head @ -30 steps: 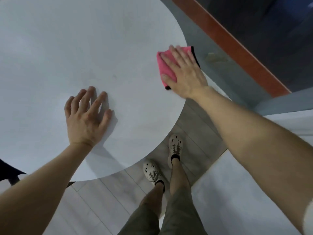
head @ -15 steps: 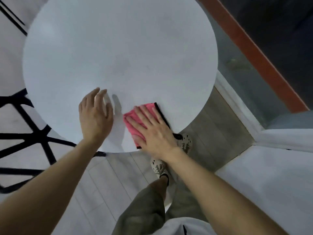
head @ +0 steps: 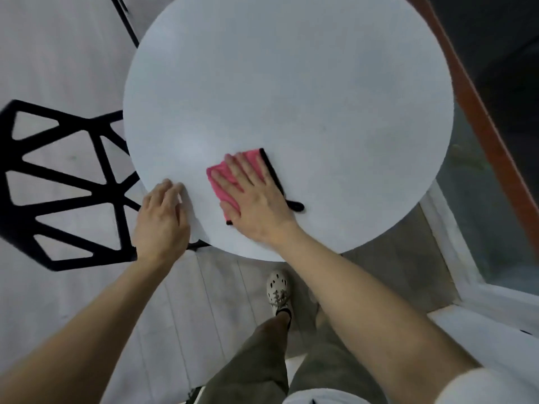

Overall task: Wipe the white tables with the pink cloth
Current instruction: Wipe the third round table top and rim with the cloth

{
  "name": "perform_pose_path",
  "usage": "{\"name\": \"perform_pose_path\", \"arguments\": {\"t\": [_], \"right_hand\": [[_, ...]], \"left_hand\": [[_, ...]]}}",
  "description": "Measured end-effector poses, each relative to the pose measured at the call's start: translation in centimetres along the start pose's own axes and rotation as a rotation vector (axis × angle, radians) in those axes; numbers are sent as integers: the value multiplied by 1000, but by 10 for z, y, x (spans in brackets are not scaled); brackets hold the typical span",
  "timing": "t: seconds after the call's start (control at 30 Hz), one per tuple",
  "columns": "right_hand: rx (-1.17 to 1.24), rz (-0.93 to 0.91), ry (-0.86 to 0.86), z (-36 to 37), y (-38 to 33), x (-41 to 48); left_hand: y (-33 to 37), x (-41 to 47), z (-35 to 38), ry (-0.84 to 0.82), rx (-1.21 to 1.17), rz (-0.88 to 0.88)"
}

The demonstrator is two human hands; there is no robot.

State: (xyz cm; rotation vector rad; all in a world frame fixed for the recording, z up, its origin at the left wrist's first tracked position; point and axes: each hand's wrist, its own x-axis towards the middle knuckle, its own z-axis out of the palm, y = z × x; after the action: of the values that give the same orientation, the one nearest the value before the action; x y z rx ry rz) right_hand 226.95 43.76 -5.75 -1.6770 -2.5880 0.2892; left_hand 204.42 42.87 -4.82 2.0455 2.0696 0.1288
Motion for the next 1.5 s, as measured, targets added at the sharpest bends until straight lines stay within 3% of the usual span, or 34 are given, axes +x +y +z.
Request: {"name": "perform_pose_path", "arguments": {"t": [0.07, 0.13, 0.23, 0.33, 0.4, 0.47, 0.53, 0.6, 0.7, 0.83, 0.9, 0.93, 1.03, 1.13, 1.27, 1.37, 1.5], "right_hand": [[8, -76, 13, -2, 22, -48], [-11, 8, 0, -11, 75, -88], [-71, 325, -7, -25, 160, -80], [-66, 600, 120, -23, 156, 17], [-38, 517, 130, -13, 96, 83], [-33, 243, 90, -2, 18, 111], [-9, -10, 50, 5, -29, 90], [19, -139, 59, 8, -24, 40], [6, -108, 51, 0, 42, -31], [-64, 286, 78, -11, 94, 21], [-14, 429, 103, -12, 59, 92], [-3, 414, 83, -9, 29, 123], [11, 156, 25, 7, -69, 162], [35, -41, 11, 23, -114, 118], [71, -193, 15, 24, -67, -7], [31, -32, -17, 10, 9, -100], [-78, 335, -77, -10, 119, -165]], "left_hand": [[2, -2, -1, 28, -16, 11], [4, -4, -1, 71, -29, 35], [5, -7, -3, 114, -38, 72], [2, -6, -4, 73, -48, 68], [-4, -7, -6, 37, -45, 42], [-10, -8, -11, 34, 16, 56], [-16, -9, -16, 48, 68, 44], [-21, -10, -18, 46, 94, 22], [-22, -13, -16, 15, 91, 54], [-19, -22, -18, 26, 29, 58], [-19, -29, -20, 38, 20, 22], [-21, -34, -22, 46, 14, -3], [-26, -46, -30, 84, 10, -10], [-32, -52, -36, 133, 4, -41], [-29, -51, -32, 147, 11, -78], [-6, -42, -22, 92, 56, 24], [48, -23, -17, 70, 27, 211]]}}
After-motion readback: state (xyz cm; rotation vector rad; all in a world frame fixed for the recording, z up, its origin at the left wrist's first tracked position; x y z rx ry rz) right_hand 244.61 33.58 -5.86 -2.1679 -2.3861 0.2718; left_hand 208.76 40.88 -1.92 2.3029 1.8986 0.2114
